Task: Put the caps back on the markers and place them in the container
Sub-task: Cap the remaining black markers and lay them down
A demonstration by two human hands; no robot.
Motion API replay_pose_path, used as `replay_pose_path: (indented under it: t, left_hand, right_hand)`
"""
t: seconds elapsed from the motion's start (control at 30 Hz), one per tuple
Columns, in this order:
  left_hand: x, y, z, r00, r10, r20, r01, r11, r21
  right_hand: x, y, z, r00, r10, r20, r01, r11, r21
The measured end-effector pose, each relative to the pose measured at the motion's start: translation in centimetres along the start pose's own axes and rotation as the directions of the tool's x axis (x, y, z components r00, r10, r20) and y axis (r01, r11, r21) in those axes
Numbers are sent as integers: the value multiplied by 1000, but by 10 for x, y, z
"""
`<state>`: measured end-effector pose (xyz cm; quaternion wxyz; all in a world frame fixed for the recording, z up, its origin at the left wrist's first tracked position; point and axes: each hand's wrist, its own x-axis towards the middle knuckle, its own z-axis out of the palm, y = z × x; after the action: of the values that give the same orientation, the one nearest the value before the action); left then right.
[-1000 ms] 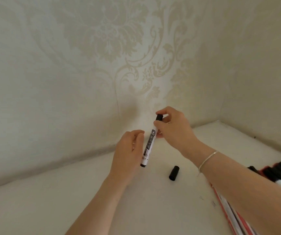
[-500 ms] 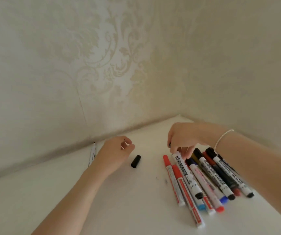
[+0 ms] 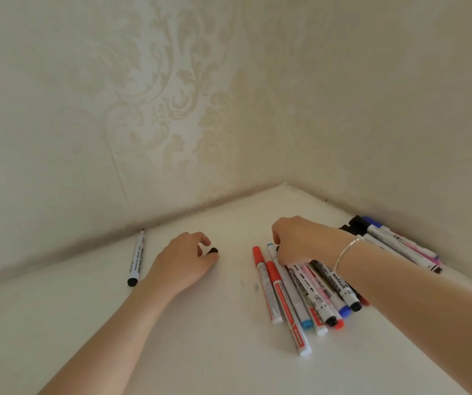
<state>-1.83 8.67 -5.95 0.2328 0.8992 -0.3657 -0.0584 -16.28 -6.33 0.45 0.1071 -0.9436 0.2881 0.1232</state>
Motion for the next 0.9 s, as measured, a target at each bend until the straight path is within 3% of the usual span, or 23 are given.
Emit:
replay_pose_path:
  t: [0.27, 0.33, 0.4, 0.5, 0.57, 0.63, 0.73, 0.8, 0.83, 0.9]
  left_hand:
    - [0, 0, 0, 1000, 16, 15, -15, 998, -62]
    - [1, -1, 1, 999, 31, 8, -30, 994, -106]
    - [2, 0, 0, 999, 38, -12, -40, 967, -250]
    - [2, 6, -5, 998, 22, -57, -50, 829, -558]
    - [1, 11, -8, 995, -7, -96, -59, 744, -665]
    - [0, 13, -12, 990, 0, -139, -94, 736, -670]
    - [-1, 10, -27, 986, 15, -169, -105, 836, -539]
    - [4, -6, -42, 970, -58, -234, 15, 983, -184]
    - [8, -19, -49, 962, -114, -247, 119, 993, 2]
    - [15, -41, -58, 948, -271, -167, 301, 933, 195]
  right_hand:
    - [1, -4, -4, 999, 17, 34, -15, 999, -36]
    - [2, -6, -4, 1000, 12, -24, -14, 999, -52]
    - [5, -11, -3, 986, -9, -168, 3, 999, -36]
    - [15, -26, -4, 958, -23, -285, 104, 957, 272]
    - [22, -41, -3, 980, -52, -193, 155, 803, 576]
    - [29, -54, 1, 985, -88, -150, 171, 629, 758]
    - [41, -66, 3, 967, -10, -256, 226, 505, 833]
    - [50, -71, 3, 954, 72, -290, 230, 440, 868]
    - [54, -72, 1, 953, 99, -285, 225, 397, 890]
    - [59, -75, -1, 959, 116, -258, 209, 326, 922]
